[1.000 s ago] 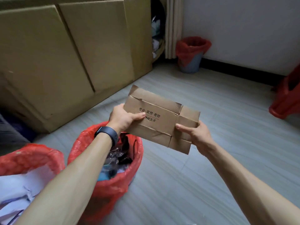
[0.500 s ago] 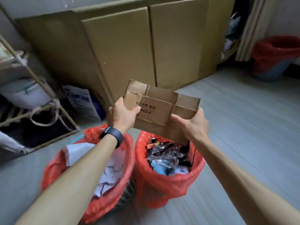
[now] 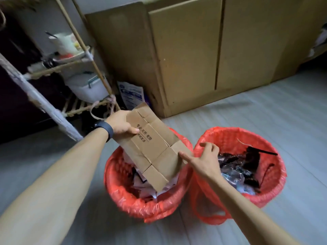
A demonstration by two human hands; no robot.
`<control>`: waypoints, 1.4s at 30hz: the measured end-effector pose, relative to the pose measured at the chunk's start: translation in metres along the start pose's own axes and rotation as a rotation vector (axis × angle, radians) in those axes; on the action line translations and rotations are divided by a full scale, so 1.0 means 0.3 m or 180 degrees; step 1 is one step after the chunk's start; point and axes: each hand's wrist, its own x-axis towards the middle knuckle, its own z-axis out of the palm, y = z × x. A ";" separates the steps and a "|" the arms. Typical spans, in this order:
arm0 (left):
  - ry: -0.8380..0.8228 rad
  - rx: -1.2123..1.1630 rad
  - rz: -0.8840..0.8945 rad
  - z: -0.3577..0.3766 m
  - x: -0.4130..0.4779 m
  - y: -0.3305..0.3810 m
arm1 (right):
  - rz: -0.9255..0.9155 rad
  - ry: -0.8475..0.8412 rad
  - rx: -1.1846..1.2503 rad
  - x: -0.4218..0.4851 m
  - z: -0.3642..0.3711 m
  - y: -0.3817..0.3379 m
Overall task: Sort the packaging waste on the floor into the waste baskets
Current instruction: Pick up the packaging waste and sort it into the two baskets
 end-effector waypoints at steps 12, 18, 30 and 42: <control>-0.0121 0.1457 0.0347 0.040 0.071 0.021 | -0.0480 -0.0456 -0.0472 -0.001 0.003 -0.013; -0.0108 0.1689 0.0709 0.219 0.023 0.079 | -0.0718 -0.0243 -0.1007 0.001 0.039 0.005; 0.0451 0.2233 0.0985 0.491 -0.068 -0.016 | -0.0459 -0.0212 -0.0651 -0.012 0.048 -0.018; 0.0574 0.0695 0.0092 0.466 -0.005 0.005 | -0.0590 -0.0048 -0.1172 0.008 0.075 0.011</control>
